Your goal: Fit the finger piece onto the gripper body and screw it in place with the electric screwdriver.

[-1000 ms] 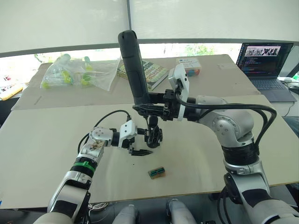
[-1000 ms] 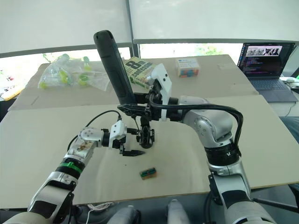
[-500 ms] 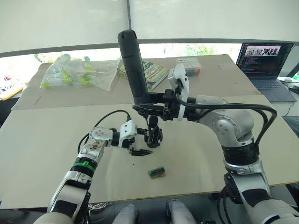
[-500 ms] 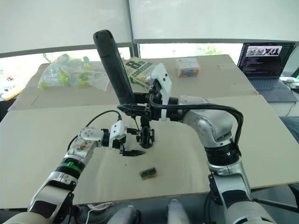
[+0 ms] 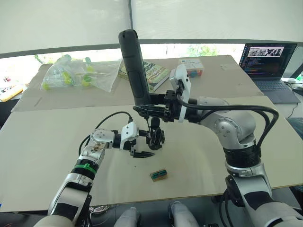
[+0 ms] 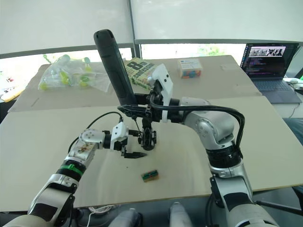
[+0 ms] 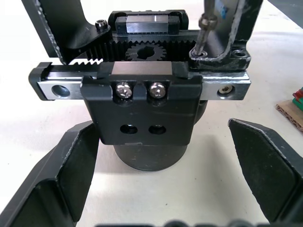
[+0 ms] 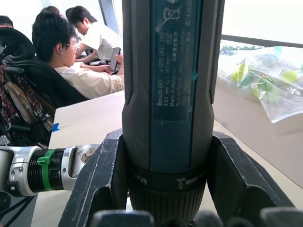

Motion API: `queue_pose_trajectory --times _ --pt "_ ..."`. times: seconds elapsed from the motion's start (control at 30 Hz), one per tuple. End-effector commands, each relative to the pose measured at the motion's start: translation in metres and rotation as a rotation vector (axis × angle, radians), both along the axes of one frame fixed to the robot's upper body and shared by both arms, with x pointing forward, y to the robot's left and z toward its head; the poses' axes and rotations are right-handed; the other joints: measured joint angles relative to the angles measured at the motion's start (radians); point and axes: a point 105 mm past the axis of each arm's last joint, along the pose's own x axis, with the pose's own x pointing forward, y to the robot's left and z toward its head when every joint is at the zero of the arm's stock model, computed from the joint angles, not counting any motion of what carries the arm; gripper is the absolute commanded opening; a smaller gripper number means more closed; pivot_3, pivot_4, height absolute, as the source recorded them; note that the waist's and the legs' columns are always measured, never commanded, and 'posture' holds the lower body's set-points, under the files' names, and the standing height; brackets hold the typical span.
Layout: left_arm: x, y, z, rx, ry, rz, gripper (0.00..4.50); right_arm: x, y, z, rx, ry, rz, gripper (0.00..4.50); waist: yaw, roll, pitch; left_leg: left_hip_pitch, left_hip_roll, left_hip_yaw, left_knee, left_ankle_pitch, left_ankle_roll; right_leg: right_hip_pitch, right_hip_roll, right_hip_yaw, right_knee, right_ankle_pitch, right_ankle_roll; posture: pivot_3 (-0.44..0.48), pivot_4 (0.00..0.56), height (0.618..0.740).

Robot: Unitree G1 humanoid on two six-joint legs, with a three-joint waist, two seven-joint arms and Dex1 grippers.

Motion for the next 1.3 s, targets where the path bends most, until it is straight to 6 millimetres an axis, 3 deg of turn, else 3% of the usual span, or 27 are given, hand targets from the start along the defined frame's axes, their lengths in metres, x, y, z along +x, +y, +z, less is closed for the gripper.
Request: queue_pose_trajectory --times 0.03,1.3 --pt "-0.0007 -0.0002 0.0091 -0.003 -0.048 -0.015 4.50 -0.0089 -0.0023 0.0247 0.045 -0.078 0.025 1.91 0.000 0.000 0.000 0.000 0.000 0.000 0.000 0.000 0.000 0.000 0.000 0.000 0.000 0.000 0.000 0.000 0.150 0.740" --pt "-0.0001 -0.0017 0.0097 -0.007 -0.049 -0.013 4.50 -0.0082 0.0007 0.0200 0.053 -0.077 0.019 1.91 0.000 0.000 0.000 0.000 0.000 0.000 0.000 0.000 0.000 0.000 0.000 0.000 0.000 0.000 0.000 0.000 0.150 0.740"
